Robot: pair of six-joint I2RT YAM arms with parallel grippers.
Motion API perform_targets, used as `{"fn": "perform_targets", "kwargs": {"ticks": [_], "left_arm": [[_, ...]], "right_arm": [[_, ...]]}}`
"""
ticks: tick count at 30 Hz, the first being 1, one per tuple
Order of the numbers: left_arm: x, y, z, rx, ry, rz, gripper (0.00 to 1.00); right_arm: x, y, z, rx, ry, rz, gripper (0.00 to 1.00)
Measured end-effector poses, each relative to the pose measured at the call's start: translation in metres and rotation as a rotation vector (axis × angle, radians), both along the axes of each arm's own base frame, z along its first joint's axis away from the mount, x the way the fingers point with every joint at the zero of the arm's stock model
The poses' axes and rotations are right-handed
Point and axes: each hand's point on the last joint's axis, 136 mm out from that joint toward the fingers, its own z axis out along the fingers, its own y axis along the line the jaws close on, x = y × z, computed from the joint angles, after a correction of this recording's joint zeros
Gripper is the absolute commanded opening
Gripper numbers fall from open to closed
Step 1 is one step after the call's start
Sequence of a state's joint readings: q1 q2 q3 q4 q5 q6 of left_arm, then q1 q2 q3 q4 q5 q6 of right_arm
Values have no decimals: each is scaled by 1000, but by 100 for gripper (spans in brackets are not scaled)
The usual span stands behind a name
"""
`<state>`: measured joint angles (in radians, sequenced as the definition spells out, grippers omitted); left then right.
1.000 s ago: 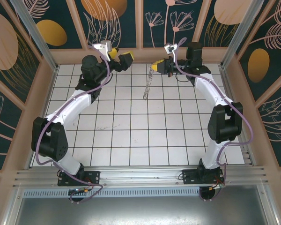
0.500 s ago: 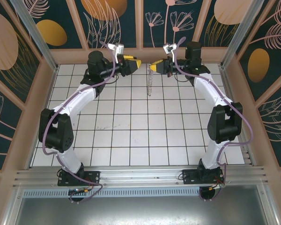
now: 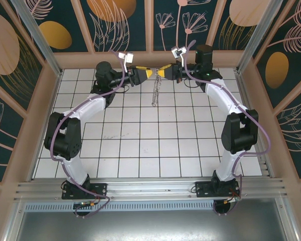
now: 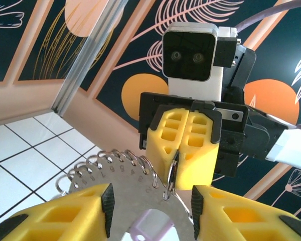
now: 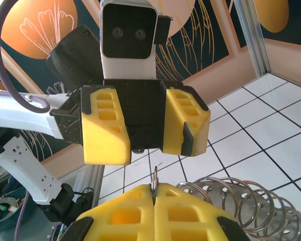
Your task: Put the keys on the keyring
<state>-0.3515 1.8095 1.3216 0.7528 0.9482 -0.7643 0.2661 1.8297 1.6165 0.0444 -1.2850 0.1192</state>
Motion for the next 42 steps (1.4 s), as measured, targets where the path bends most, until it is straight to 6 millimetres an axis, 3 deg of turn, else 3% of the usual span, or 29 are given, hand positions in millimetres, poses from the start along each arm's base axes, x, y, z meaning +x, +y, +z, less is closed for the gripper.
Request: {"fn": "perform_targets", "kwargs": {"ticks": [11, 33, 42], "left_arm": [[-6, 0, 11, -44, -6, -30, 41], [-9, -2, 3, -48, 15, -52, 34], [-11, -2, -4, -44, 25, -56, 23]], "right_arm": [[-4, 9, 1, 6, -4, 20, 0], [-7, 19, -3, 8, 14, 41, 0], [-6, 22, -1, 12, 3, 45, 0]]}}
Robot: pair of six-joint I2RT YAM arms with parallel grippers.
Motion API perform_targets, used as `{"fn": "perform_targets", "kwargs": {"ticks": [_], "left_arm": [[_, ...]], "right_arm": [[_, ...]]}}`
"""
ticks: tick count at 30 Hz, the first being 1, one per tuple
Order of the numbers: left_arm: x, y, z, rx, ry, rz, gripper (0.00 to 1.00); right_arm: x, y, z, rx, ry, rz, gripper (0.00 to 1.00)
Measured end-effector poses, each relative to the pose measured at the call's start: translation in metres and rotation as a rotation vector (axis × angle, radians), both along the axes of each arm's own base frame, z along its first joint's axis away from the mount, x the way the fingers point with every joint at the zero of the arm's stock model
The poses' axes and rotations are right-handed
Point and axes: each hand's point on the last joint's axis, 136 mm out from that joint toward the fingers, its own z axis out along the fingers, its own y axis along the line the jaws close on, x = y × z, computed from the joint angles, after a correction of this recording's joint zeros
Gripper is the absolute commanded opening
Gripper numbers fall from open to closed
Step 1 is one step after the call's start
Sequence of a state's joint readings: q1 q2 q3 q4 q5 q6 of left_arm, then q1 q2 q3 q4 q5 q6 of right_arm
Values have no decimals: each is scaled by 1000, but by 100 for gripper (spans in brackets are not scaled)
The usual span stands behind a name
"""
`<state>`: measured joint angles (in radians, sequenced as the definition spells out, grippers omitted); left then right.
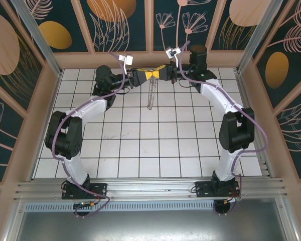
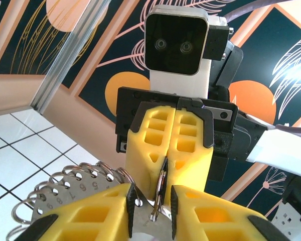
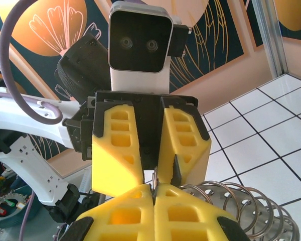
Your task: Put the keys on the keyring
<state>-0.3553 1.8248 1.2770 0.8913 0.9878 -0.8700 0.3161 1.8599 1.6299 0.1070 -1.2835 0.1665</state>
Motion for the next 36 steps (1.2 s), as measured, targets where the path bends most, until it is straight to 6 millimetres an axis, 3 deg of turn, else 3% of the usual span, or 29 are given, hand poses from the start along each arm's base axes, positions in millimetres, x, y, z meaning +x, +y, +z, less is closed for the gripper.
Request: {"fn": "perform_targets", "kwargs": {"ticks": [3, 11, 14, 17, 21, 23, 27, 30, 36], "left_arm": [[0, 0, 0, -1, -3, 1, 22], [2, 1, 0, -4, -6, 6, 0], [1, 1, 1, -8, -17, 6, 2], [1, 1, 2, -10, -22, 5, 13], [2, 1, 2, -15, -21, 4, 16], [2, 1, 1, -16, -17, 4, 14], [2, 1, 1, -18, -17, 5, 0], [3, 2, 1, -18, -18, 6, 0], [3, 2, -5, -22, -11, 22, 0]], "right_arm": [[1, 0, -2, -1, 4, 0, 0], [2, 0, -3, -2, 7, 0, 0], [2, 1, -2, -1, 4, 1, 0], [2, 1, -2, -1, 3, 1, 0], [2, 1, -1, 0, 1, 2, 0], [2, 2, -1, 0, 0, 3, 0], [3, 2, -3, -1, 3, 3, 0], [4, 2, -3, -1, 3, 3, 0], [4, 3, -3, -2, 9, -3, 31]]}}
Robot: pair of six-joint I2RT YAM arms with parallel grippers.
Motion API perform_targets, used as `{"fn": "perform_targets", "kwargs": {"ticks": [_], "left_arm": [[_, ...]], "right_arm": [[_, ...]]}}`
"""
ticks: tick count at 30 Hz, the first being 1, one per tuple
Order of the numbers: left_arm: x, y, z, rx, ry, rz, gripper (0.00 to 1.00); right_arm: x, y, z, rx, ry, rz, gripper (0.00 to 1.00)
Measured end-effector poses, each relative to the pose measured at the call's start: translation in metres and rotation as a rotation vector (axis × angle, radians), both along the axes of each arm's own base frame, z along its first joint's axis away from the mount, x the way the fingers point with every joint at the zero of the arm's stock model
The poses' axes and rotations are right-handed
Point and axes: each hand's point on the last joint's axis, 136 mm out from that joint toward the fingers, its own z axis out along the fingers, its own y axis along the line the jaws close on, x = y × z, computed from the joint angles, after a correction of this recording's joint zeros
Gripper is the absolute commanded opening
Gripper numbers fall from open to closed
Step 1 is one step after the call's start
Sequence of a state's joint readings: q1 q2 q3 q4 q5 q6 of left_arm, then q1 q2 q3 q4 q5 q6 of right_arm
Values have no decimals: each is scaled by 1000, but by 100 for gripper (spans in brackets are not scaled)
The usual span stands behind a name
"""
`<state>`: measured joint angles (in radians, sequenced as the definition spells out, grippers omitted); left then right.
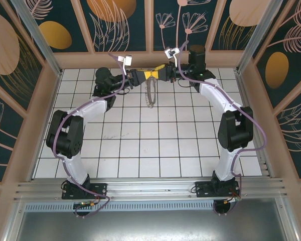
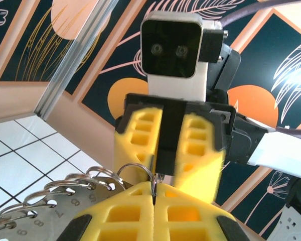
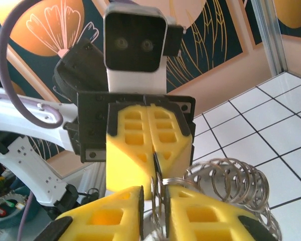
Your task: Put the keys on the keyring
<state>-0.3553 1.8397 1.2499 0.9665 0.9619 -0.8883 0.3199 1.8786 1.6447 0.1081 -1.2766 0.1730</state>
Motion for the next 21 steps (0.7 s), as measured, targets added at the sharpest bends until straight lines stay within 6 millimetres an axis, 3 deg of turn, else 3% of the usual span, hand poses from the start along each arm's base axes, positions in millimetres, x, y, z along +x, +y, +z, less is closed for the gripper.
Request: {"fn": "perform_targets", "kwargs": {"ticks": [6, 14, 21], "left_arm": [[-1, 0, -5, -4, 5, 4, 0], [-4, -1, 0, -20, 1, -3, 0], [-6, 0, 4, -35, -3, -7, 0]], "right_arm": [[-1, -9, -4, 1, 10, -37, 38], [-11, -45, -4, 34, 5, -172, 39], [-20, -41, -13, 64, 26, -189, 39]]}}
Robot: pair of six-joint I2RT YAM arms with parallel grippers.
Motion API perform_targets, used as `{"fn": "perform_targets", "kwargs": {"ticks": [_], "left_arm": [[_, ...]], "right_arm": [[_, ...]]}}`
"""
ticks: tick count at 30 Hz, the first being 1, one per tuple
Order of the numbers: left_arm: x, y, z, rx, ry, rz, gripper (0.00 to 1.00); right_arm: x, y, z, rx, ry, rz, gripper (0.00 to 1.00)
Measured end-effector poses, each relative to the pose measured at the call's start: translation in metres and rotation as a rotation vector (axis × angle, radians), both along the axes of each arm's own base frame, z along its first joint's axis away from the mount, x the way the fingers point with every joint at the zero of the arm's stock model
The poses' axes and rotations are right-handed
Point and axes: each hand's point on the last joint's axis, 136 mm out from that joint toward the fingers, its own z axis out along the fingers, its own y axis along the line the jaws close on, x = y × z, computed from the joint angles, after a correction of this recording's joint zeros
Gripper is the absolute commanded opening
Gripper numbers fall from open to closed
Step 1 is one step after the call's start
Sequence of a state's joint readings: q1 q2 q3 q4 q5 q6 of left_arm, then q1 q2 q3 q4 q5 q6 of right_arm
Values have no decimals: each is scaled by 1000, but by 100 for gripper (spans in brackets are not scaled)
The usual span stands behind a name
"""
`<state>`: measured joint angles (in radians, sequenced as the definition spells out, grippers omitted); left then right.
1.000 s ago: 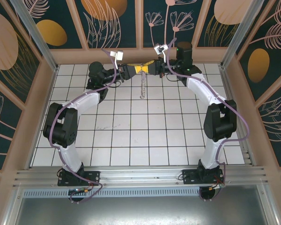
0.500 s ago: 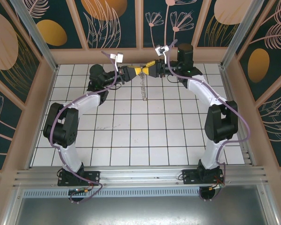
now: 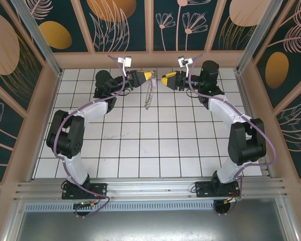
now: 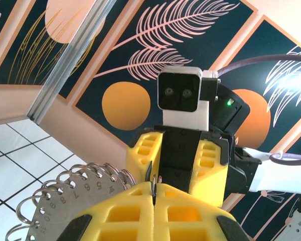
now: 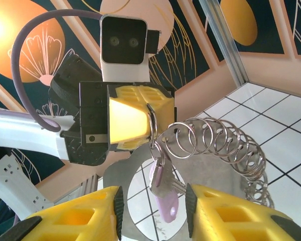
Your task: Put the keys on the keyring
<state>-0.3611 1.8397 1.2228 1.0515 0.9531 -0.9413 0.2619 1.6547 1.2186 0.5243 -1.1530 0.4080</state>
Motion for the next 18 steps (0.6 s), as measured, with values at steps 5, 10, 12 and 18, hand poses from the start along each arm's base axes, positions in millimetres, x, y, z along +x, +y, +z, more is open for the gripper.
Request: {"fn": "perform_targets", "kwargs": {"ticks": [5, 10, 12, 18], "left_arm": [[0, 0, 1, -5, 4, -2, 0], [-1, 0, 2, -9, 0, -3, 0], [-1, 0, 3, -9, -2, -3, 0], [-1, 0, 4, -13, 0, -5, 0]], "right_arm": [[-7, 12, 7, 19, -23, 21, 39], [-8, 18, 9, 35, -29, 36, 39], [-4, 19, 6, 38, -19, 30, 39], [3, 21, -1, 44, 9, 23, 35]]}}
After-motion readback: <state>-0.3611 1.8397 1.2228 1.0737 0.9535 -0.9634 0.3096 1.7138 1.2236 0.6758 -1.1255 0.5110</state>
